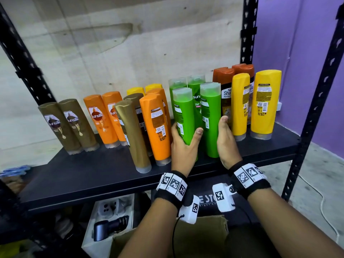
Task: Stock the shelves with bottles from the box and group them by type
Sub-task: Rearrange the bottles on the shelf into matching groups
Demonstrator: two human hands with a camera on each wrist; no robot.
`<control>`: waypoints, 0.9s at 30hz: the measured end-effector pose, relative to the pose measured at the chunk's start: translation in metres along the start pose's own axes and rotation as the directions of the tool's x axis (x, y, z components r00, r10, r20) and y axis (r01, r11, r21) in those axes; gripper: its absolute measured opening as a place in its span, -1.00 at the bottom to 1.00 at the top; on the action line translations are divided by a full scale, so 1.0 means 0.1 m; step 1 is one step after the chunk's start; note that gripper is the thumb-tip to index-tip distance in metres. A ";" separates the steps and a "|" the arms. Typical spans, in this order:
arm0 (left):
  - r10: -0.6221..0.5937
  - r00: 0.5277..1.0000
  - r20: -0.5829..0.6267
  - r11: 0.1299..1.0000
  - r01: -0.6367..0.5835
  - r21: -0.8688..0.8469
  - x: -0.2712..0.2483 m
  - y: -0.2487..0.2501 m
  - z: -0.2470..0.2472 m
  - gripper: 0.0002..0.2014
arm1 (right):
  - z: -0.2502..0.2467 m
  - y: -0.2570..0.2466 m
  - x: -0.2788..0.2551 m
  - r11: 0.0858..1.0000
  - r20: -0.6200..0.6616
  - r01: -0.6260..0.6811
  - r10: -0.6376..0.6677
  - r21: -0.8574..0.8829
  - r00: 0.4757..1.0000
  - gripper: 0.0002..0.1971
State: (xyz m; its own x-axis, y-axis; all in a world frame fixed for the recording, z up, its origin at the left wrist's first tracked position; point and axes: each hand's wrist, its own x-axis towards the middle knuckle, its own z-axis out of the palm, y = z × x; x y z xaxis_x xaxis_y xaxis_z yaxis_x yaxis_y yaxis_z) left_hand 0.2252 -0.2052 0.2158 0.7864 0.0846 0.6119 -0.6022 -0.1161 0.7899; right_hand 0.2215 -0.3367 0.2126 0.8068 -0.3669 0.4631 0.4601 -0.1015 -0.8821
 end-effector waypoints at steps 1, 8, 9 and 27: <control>0.000 1.000 0.003 1.000 0.000 0.002 0.00 0.00 0.00 -0.26 | 0.00 0.00 0.01 1.000 -0.004 -0.021 0.021 0.006 1.000 -0.03; -0.011 1.000 0.022 1.000 0.011 -0.025 -0.01 0.00 -0.01 -0.31 | -0.01 -0.04 -0.04 0.995 -0.020 0.068 -0.070 -0.068 0.997 -0.38; -0.005 1.000 0.024 1.000 0.005 -0.031 -0.01 0.00 -0.01 -0.32 | -0.01 -0.04 -0.05 0.994 -0.021 0.081 -0.083 -0.067 0.996 -0.41; -0.084 0.995 0.056 0.996 0.083 0.019 -0.06 0.07 -0.05 -0.55 | -0.02 -0.07 -0.09 0.991 -0.071 0.085 -0.092 -0.103 0.993 -0.43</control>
State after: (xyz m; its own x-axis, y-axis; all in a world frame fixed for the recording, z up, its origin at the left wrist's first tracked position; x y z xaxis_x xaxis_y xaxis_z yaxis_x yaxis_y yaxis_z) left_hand 0.2156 -0.2021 0.2180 0.8407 0.0382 0.5402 -0.5321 -0.1271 0.8371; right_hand 0.2101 -0.3344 0.2139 0.7325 -0.4208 0.5350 0.4862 -0.2267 -0.8439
